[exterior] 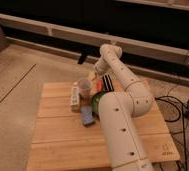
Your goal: Place the pepper in the ceramic bowl
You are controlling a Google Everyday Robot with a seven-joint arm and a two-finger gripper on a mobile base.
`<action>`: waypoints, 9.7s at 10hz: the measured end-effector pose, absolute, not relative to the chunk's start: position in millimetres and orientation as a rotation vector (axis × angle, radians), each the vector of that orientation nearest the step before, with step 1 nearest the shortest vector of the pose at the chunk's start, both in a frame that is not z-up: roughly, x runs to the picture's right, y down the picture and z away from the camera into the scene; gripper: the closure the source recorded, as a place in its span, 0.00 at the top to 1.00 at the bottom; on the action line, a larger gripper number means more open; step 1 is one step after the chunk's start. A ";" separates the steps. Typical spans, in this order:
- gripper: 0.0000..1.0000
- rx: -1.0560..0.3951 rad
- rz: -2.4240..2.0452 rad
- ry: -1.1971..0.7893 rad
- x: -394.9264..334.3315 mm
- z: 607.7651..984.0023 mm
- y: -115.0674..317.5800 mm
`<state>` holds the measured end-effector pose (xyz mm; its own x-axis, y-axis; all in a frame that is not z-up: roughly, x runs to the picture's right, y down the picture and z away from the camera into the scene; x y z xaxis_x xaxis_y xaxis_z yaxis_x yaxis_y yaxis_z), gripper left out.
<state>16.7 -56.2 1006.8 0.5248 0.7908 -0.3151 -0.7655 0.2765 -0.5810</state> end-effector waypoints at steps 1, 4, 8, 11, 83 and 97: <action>0.65 -0.761 1.043 -0.027 18.8 1009.0 -53.0; 0.65 -0.750 1.022 0.037 30.8 1015.6 -46.0; 0.65 -0.714 0.985 0.133 45.3 1018.7 -44.5; 0.65 -0.725 0.970 0.156 39.6 1022.8 -36.4; 0.00 -0.654 1.061 0.228 54.8 937.8 -105.0; 0.00 -0.686 0.919 0.318 19.1 926.6 -100.0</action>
<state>19.1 -100.0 926.6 0.5802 0.6202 -0.5279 -0.8138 0.4163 -0.4055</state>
